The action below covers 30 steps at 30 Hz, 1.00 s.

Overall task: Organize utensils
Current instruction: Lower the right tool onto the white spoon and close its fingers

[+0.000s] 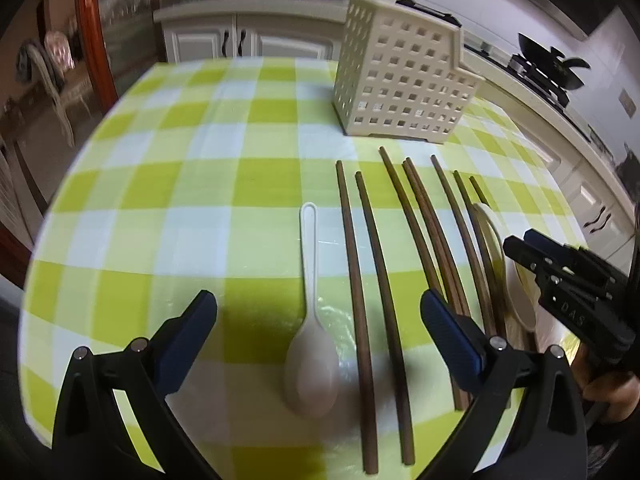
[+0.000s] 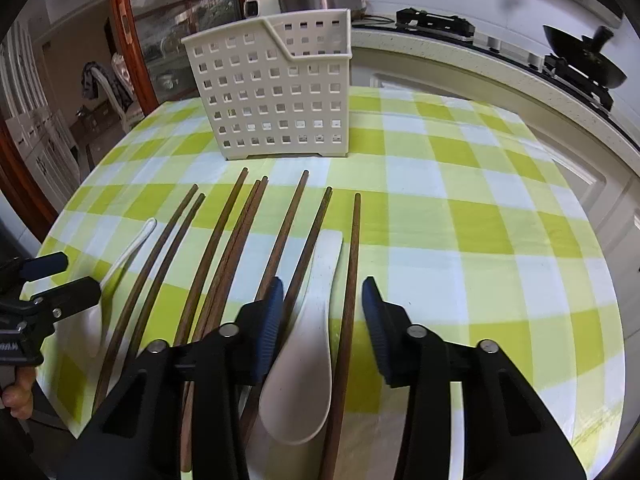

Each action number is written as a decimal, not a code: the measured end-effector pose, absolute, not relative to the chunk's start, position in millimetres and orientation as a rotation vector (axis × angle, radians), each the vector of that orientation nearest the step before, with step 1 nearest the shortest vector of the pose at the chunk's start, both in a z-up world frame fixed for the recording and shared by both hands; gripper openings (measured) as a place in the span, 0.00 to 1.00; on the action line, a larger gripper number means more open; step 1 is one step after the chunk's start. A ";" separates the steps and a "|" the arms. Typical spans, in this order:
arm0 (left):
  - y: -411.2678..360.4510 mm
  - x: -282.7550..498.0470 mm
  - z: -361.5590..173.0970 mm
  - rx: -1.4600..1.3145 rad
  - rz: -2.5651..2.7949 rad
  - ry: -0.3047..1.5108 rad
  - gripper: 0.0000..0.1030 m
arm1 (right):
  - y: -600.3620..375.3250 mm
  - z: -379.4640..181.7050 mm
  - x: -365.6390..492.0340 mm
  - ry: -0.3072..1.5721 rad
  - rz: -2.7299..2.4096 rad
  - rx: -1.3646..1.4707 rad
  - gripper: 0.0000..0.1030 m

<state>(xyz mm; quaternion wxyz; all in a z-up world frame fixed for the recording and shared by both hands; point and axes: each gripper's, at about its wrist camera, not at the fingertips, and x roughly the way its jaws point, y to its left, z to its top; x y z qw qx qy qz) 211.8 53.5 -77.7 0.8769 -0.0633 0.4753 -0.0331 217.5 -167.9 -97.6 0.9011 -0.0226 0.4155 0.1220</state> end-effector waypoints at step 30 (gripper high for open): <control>38.3 244.2 -96.0 0.026 -0.117 1.011 0.25 | -160.0 -109.6 238.5 0.899 0.288 -0.060 0.21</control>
